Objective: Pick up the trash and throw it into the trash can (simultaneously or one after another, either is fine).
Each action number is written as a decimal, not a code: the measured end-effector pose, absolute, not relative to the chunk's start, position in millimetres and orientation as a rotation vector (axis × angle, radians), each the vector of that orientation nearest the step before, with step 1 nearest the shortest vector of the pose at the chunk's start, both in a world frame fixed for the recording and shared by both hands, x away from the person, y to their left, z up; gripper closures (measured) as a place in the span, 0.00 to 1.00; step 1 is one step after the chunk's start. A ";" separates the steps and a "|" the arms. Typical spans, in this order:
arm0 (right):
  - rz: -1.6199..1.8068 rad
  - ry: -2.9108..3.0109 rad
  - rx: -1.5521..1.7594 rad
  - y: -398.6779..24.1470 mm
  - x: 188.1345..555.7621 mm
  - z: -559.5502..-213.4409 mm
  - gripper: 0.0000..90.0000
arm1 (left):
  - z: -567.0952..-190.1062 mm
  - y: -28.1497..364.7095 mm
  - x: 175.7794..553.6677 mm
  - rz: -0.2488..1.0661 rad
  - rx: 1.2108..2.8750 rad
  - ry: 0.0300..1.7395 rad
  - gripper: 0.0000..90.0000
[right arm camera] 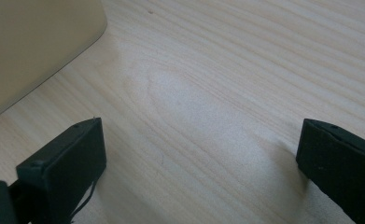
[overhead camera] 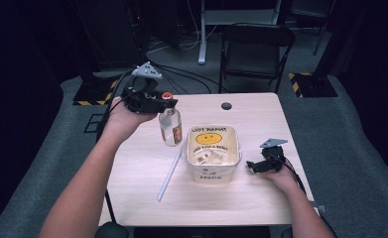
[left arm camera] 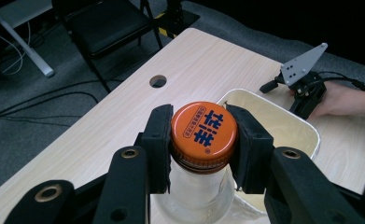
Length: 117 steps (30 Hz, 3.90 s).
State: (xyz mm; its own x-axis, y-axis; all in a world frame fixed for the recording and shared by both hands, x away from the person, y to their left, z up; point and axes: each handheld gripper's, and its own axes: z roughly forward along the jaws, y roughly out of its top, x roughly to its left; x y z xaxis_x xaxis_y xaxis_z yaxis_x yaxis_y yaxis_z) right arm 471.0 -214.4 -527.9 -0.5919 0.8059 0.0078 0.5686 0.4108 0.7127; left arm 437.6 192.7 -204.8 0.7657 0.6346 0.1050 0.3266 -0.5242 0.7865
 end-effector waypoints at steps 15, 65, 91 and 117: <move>0.983 2.340 1.177 -214.5 471.9 -527.9 0.01 | -188.2 165.4 447.0 0.495 2.149 0.665 0.70; 0.987 2.338 1.173 -213.8 473.0 -528.1 0.01 | -263.1 99.3 475.5 0.395 2.200 0.653 0.70; 0.984 2.338 1.177 -213.6 472.8 -528.0 0.01 | -319.3 110.3 484.7 0.383 2.200 0.715 0.70; 0.983 2.339 1.177 -213.5 472.8 -528.0 0.01 | -345.6 104.2 485.2 0.417 2.200 0.725 0.60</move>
